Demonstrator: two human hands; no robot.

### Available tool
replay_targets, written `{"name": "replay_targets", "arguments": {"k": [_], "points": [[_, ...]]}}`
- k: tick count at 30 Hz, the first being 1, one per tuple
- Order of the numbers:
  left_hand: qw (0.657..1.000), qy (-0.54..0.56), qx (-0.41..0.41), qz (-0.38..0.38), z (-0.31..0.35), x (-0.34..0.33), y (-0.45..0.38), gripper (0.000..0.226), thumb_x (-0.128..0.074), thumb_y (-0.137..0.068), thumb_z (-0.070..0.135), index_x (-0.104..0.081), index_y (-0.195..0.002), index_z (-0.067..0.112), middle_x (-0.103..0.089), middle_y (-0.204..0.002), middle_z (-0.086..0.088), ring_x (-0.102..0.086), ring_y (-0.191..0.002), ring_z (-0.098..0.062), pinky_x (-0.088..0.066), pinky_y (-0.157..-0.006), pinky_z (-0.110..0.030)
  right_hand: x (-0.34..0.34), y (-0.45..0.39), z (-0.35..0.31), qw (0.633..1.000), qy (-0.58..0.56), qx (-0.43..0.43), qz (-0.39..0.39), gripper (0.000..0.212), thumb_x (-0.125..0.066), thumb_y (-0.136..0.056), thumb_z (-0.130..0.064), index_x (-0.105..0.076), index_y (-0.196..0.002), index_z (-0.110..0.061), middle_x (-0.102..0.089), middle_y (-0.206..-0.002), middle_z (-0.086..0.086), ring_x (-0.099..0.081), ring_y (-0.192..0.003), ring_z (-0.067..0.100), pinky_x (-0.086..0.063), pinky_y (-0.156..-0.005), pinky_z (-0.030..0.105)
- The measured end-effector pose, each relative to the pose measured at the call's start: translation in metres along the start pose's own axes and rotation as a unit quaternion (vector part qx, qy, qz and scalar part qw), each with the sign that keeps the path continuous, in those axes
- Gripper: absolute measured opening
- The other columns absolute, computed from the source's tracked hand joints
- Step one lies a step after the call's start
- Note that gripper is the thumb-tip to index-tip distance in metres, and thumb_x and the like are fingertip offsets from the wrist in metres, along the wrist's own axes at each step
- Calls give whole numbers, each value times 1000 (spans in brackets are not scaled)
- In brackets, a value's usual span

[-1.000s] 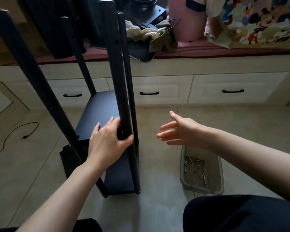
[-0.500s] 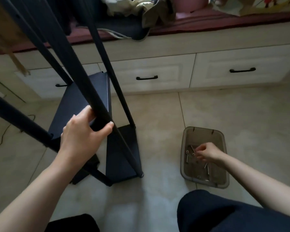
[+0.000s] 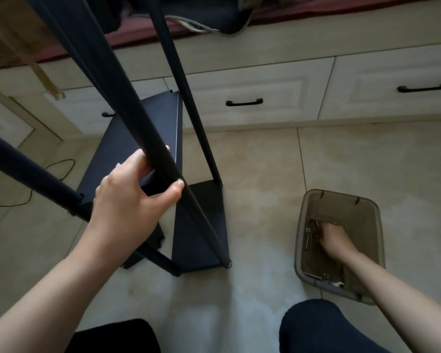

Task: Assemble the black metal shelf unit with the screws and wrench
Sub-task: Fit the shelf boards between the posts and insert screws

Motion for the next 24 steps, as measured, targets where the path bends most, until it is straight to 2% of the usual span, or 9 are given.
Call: {"name": "replay_targets", "arguments": {"k": [6, 10, 14, 19, 21, 23, 24], "points": [[1000, -6, 1, -7, 3, -3, -1, 46, -74, -84, 22, -61, -128, 21, -60, -107, 25, -61, -121, -18, -35, -114, -57, -5, -2, 3, 1000, 7, 5, 19, 15, -43, -98, -8, -57, -105, -8, -60, -121, 22, -57, -113, 35, -45, -97, 41], [1000, -9, 3, -9, 3, -3, -1, 48, -74, -83, 23, -60, -129, 21, -60, -107, 26, -60, -121, -18, -35, -115, -56, -4, 1, 3, 999, 33, 4, -10, 14, -50, -95, -6, -60, -104, -5, -62, -120, 23, -59, -113, 35, -47, -95, 40], [1000, -13, 2, -10, 1, 0, 1, 48, -74, -84, 23, -61, -129, 21, -59, -105, 27, -61, -120, -17, -36, -114, -56, 6, 8, -3, 999, 34, 25, -13, 19, -58, -93, -8, -57, -112, -7, -62, -118, 20, -57, -113, 36, -46, -94, 40], [1000, -17, 13, -23, 1, 8, -1, 52, -65, -79, 41, -59, -127, 22, -60, -107, 18, -59, -122, -21, -37, -113, -57, 27, 25, -25, 999, 8, 38, 6, 27, -64, -91, -7, -60, -117, -5, -66, -113, 18, -61, -110, 35, -48, -88, 36], [999, -26, 10, -32, -2, 12, -1, 50, -67, -81, 39, -59, -127, 20, -59, -109, 17, -59, -123, -21, -38, -112, -57, 41, 35, -41, 999, -2, 48, 22, 26, -68, -90, -10, -65, -115, -4, -69, -110, 17, -64, -106, 33, -49, -87, 34], [999, -29, 7, -38, -7, 17, -1, 48, -72, -85, 32, -58, -129, 20, -58, -109, 18, -59, -121, -18, -43, -110, -51, 57, 44, -62, 996, -27, 72, 40, 19, -72, -87, -12, -72, -105, -6, -72, -102, 12, -67, -99, 27, -49, -83, 29], [999, -30, 6, -41, -10, 21, -2, 49, -74, -85, 29, -58, -130, 20, -58, -109, 18, -59, -120, -16, -47, -105, -41, 64, 49, -72, 994, -46, 82, 51, 15, -74, -86, -13, -74, -100, -8, -73, -96, 9, -67, -93, 23, -48, -80, 26]]}}
Point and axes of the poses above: each hand's wrist, its own y-axis away from the middle knuckle, its own x-axis out of the back of the hand, z = x × y, the point moved 3 cm from there along -y, towards the middle knuckle
